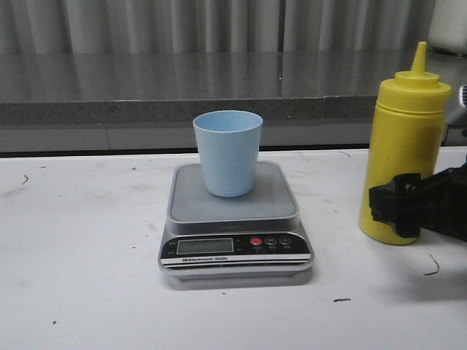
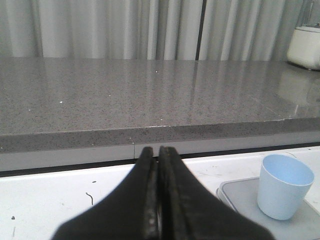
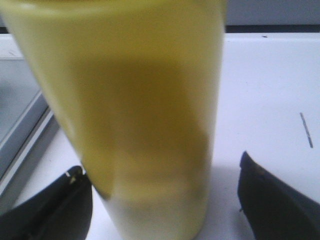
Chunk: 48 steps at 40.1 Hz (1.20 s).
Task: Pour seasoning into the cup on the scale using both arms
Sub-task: 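Move the right gripper to the yellow squeeze bottle and grasp its body, then lift the yellow bottle with the right gripper and tilt its nozzle toward the cup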
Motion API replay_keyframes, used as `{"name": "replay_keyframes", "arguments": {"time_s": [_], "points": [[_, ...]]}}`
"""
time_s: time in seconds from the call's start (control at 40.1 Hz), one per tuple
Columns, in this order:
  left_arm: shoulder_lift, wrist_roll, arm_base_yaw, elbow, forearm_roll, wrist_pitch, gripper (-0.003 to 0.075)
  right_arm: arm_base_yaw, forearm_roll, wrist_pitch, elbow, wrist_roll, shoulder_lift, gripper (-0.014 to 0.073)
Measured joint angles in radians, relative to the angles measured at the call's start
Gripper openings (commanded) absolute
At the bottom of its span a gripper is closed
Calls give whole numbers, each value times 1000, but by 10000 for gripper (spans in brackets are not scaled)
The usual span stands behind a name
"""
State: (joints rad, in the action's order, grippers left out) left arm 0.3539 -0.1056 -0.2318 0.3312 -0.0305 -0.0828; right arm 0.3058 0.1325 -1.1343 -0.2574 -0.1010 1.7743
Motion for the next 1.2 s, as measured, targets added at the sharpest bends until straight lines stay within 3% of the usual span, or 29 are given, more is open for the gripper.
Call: {"name": "replay_keyframes", "arguments": {"time_s": [0.723, 0.798, 1.072, 1.197], "points": [[0, 0, 0, 0, 0, 0, -20, 0, -8, -3, -122, -1, 87, 605], [0, 0, 0, 0, 0, 0, -20, 0, -8, -3, -122, -1, 89, 561], [0, 0, 0, 0, 0, 0, -20, 0, -8, -3, -123, -1, 89, 259], [0, 0, 0, 0, 0, 0, -20, 0, -8, -3, -123, -1, 89, 195]]}}
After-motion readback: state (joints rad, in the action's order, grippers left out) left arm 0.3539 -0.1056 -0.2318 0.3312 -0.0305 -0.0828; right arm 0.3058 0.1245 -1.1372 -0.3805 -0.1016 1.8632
